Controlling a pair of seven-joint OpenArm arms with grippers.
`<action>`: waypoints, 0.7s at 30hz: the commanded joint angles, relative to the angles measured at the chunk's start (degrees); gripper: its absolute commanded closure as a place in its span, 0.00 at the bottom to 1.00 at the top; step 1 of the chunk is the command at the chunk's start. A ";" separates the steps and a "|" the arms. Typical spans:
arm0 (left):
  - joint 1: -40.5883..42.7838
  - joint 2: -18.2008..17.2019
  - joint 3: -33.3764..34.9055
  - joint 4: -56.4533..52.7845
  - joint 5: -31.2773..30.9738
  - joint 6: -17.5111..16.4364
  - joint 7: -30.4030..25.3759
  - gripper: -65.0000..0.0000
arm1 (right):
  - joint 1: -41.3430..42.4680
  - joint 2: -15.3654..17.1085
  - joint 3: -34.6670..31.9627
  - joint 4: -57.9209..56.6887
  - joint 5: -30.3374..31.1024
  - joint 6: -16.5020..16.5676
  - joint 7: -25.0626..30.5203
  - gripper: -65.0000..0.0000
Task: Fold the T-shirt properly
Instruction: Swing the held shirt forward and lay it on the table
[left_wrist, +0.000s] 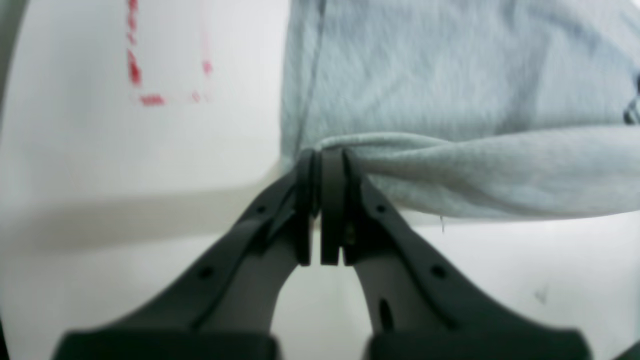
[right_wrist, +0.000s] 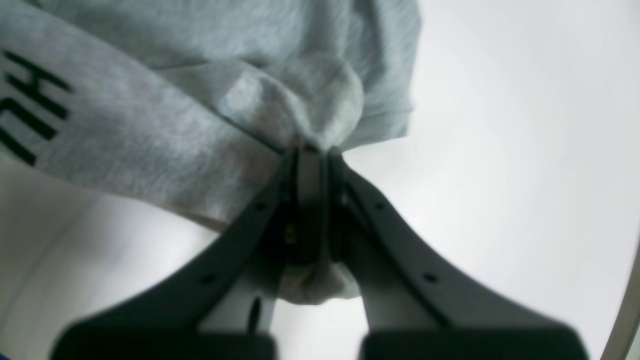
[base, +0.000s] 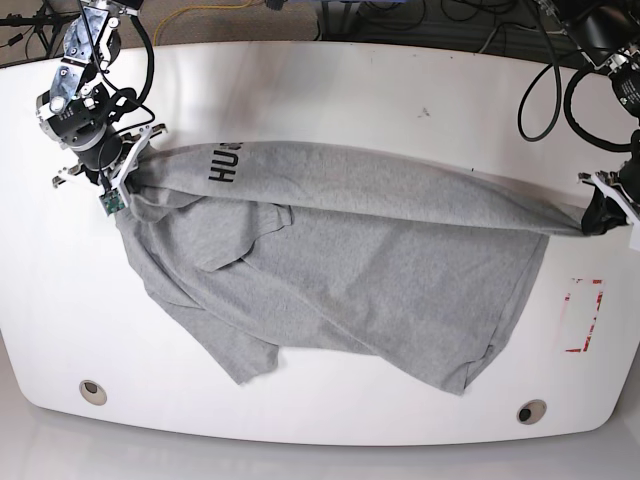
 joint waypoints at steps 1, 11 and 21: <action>1.56 -1.36 -0.29 1.02 -0.79 -0.10 -1.18 1.00 | -1.41 0.16 1.42 1.32 0.07 -0.47 1.45 1.00; 4.99 -1.09 1.56 0.58 5.71 -0.10 -1.18 1.00 | -6.95 -3.18 5.20 1.41 0.33 -0.47 1.54 1.00; 4.81 -1.09 3.93 -3.46 9.14 -0.10 -1.18 1.00 | -9.59 -5.03 5.20 1.23 0.07 -0.47 1.54 1.00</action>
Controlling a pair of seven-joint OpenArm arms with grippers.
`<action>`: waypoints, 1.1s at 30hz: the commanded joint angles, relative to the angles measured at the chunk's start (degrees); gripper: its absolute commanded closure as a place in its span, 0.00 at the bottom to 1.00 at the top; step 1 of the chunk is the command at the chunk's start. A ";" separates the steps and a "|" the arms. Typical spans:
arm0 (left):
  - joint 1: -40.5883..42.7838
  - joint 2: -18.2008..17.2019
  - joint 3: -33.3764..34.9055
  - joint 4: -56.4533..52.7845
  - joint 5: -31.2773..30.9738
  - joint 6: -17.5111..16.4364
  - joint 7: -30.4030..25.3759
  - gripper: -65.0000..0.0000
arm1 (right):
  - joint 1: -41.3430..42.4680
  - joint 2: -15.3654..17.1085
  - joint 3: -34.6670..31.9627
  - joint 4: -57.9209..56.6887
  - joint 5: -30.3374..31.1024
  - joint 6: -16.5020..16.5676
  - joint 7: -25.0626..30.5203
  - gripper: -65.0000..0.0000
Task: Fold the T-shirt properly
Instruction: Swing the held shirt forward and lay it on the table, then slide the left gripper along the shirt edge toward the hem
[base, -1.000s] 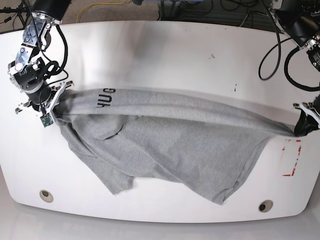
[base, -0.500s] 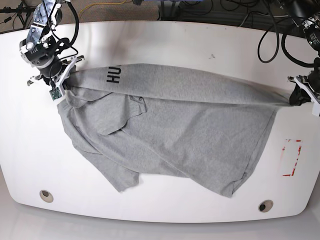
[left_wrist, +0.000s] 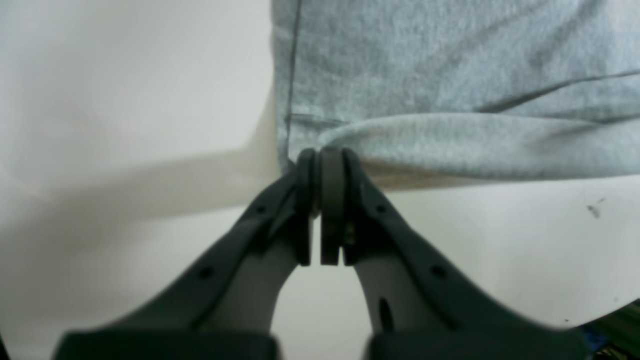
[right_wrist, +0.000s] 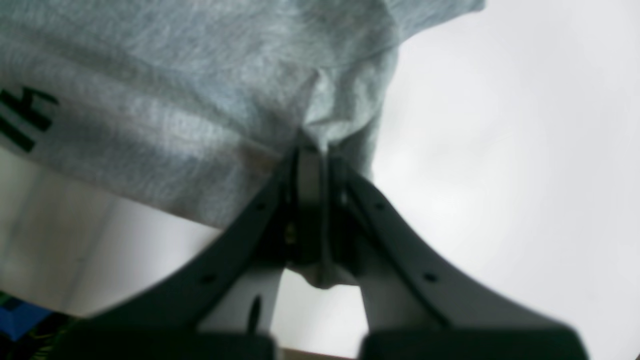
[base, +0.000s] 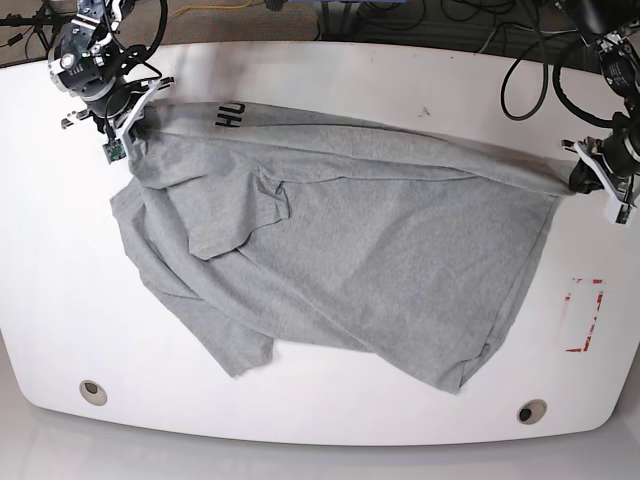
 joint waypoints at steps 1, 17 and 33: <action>-0.39 -1.09 -0.35 -1.89 0.68 -0.06 -0.79 1.00 | -0.32 0.59 0.37 1.03 0.09 -0.14 1.08 1.00; -5.05 -1.45 3.17 -7.52 3.32 -0.06 -6.06 1.00 | -2.17 0.50 0.28 0.77 0.09 -0.14 1.17 1.00; -16.83 -1.45 9.14 -14.46 5.87 -0.06 -6.41 1.00 | -2.25 0.50 0.28 -0.29 0.09 -0.14 1.17 1.00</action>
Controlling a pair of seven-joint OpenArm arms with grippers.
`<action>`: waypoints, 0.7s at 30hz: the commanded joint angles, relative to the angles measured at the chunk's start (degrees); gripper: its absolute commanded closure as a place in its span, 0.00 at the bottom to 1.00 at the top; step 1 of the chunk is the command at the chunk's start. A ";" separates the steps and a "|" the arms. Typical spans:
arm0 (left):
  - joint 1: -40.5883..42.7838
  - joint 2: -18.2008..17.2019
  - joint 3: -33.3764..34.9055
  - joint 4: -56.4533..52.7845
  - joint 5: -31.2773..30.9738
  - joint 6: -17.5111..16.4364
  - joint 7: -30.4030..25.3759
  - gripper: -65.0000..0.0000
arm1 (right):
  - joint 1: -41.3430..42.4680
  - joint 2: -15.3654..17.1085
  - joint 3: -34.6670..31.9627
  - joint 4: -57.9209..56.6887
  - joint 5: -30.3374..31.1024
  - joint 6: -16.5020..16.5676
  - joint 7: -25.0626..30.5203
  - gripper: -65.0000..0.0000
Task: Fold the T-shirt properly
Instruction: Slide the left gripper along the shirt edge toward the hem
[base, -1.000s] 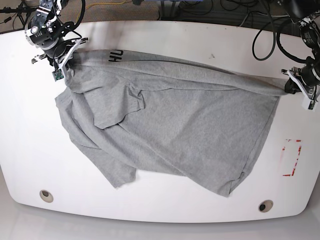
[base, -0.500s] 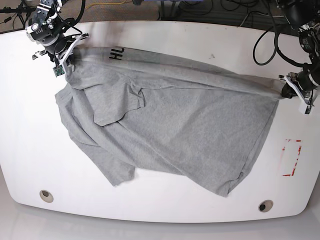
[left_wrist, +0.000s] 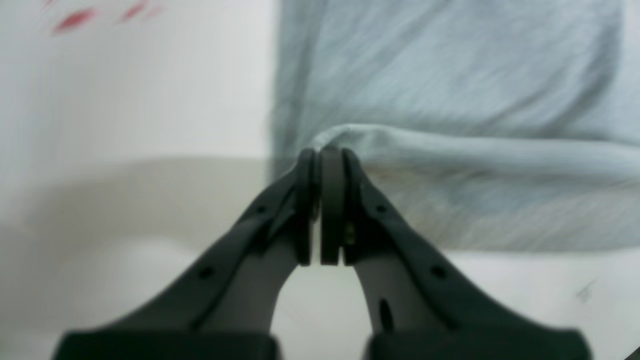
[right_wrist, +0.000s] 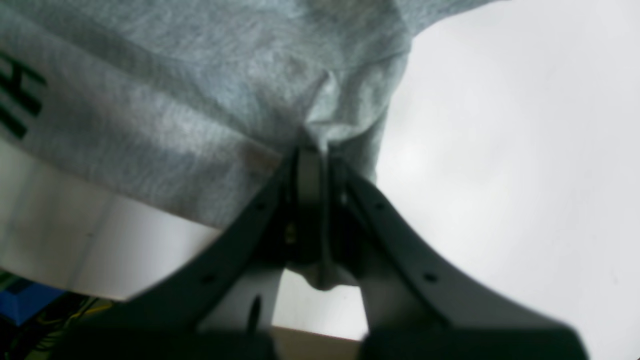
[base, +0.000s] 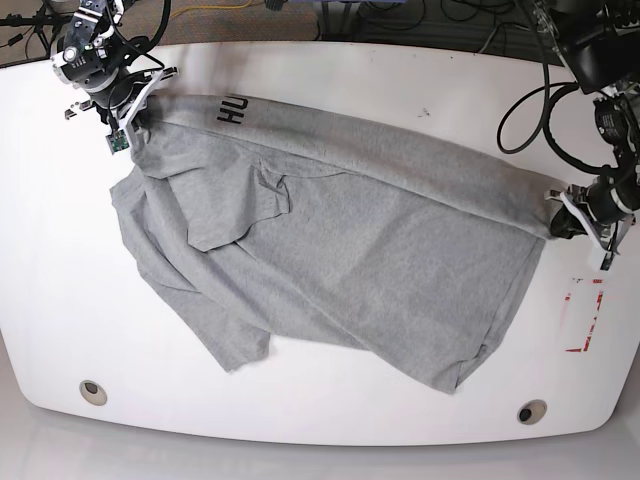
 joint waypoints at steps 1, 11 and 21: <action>-2.82 -1.27 0.71 -1.24 2.20 -0.06 -0.95 1.00 | -0.05 0.63 0.35 0.08 0.09 -0.12 0.71 1.00; -8.10 -1.09 2.29 -8.54 5.81 -0.06 -1.12 1.00 | -0.05 0.63 0.26 0.08 0.09 -0.12 0.71 1.00; -10.47 -1.36 2.47 -14.25 6.78 -0.06 -7.19 1.00 | -0.05 0.63 0.52 -0.09 0.09 -0.12 0.71 1.00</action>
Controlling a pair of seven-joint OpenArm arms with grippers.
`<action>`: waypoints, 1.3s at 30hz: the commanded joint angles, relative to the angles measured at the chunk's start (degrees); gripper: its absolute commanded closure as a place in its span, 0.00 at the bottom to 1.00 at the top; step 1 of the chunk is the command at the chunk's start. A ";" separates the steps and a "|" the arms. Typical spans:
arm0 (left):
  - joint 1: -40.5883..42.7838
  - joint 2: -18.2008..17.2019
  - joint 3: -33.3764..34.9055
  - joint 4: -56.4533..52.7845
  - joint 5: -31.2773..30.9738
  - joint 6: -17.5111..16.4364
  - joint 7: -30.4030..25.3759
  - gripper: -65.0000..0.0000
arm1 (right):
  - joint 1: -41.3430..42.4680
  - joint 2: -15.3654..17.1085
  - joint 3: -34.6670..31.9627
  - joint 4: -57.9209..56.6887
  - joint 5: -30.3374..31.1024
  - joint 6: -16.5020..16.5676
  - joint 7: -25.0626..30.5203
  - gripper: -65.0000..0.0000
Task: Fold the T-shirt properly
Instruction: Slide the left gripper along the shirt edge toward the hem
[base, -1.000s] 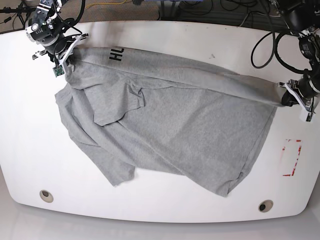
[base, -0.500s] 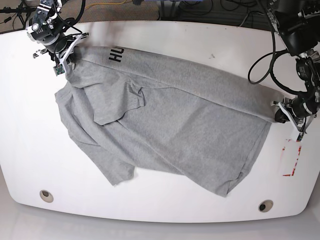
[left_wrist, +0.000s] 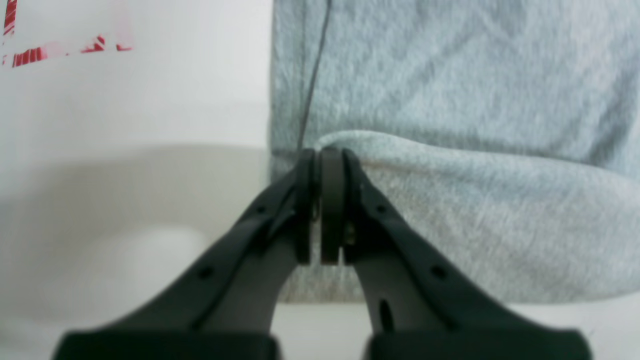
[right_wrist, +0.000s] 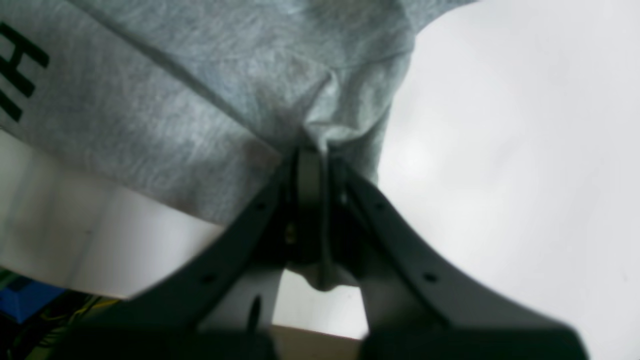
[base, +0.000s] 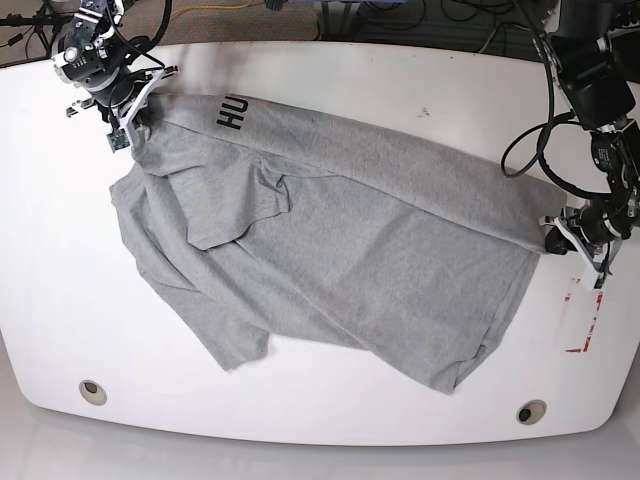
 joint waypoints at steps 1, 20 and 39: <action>-2.50 -1.14 0.02 -0.69 1.23 -0.08 -2.60 1.00 | -0.02 0.63 0.52 0.50 0.07 -0.12 0.71 1.00; -7.95 -0.96 5.12 -10.18 6.15 -0.08 -7.00 0.82 | 0.33 0.54 0.43 -1.00 0.16 -0.12 0.71 1.00; -10.50 -2.90 4.94 -9.83 5.72 -0.08 -1.46 0.40 | 0.59 0.54 0.43 -0.65 0.68 -0.12 0.71 0.88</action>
